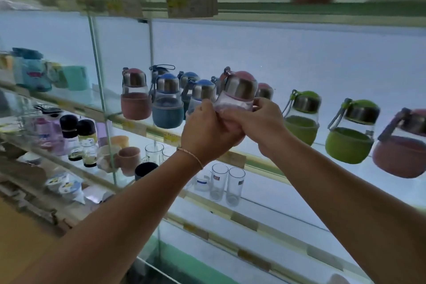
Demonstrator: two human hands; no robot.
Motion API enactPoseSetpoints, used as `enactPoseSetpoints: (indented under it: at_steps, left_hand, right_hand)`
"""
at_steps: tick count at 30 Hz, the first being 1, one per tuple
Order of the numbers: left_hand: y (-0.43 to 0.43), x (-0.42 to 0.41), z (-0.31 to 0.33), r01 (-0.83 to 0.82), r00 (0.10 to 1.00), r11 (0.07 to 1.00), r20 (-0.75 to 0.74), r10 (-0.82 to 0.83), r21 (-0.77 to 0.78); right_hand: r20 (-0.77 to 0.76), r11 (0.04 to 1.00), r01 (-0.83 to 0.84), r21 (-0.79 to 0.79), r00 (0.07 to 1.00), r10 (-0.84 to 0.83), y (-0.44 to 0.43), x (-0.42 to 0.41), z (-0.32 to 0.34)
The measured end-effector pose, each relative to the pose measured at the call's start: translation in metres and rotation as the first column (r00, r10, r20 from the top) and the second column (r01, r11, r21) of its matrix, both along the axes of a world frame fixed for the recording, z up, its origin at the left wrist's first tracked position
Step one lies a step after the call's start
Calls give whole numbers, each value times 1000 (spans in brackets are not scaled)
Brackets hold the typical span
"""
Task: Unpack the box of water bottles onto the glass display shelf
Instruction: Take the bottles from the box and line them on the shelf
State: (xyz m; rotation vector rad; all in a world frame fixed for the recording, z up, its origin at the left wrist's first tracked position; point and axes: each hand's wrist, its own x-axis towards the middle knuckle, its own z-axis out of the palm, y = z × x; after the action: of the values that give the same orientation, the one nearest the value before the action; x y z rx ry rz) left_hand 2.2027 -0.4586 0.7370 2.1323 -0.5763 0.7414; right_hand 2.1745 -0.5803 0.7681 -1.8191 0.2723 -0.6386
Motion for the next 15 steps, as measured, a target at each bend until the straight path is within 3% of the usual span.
enactPoseSetpoints:
  at_steps: [15]
  left_hand:
    - [-39, 14, -5, 11, 998, 986, -57, -2, 169]
  right_hand:
    - [-41, 995, 64, -76, 997, -68, -37, 24, -22]
